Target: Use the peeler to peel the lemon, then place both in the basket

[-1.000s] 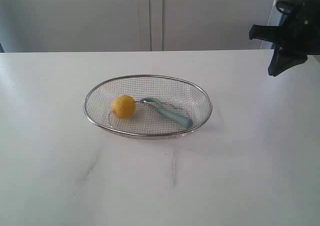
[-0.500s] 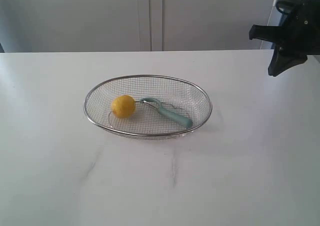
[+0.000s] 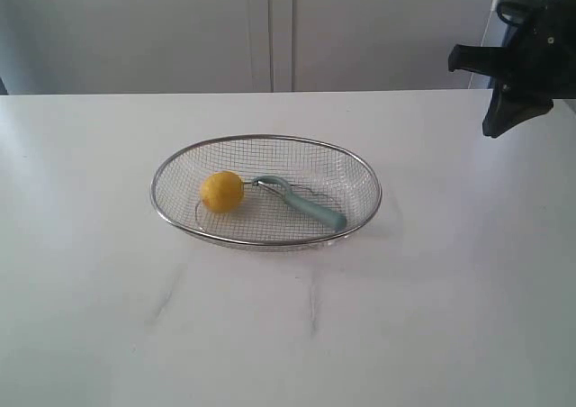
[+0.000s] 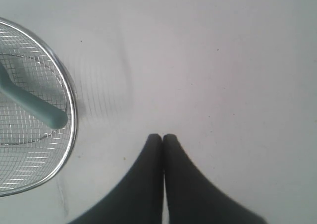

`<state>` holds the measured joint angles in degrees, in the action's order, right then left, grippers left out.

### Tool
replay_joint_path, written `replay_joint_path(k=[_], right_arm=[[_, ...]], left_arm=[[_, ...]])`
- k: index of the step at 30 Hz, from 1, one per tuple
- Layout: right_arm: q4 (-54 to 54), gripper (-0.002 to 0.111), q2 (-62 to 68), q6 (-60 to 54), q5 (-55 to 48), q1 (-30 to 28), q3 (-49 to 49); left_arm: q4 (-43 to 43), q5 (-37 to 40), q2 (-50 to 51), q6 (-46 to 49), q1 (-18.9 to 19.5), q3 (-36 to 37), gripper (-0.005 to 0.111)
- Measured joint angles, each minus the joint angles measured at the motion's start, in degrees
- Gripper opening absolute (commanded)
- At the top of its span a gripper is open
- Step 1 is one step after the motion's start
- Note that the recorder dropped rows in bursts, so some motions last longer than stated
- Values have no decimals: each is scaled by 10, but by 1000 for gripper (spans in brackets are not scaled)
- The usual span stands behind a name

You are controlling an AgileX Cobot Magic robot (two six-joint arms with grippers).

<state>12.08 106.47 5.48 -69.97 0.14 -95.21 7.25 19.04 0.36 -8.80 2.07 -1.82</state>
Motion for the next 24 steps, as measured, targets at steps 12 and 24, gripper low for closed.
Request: replay_joint_path(k=[12, 24], right_arm=[[0, 0, 0, 0, 0, 0, 0], [0, 0, 0, 0, 0, 0, 0]], left_arm=[[1, 1, -1, 1, 0, 13, 0], [6, 1, -1, 80, 0, 13, 0]])
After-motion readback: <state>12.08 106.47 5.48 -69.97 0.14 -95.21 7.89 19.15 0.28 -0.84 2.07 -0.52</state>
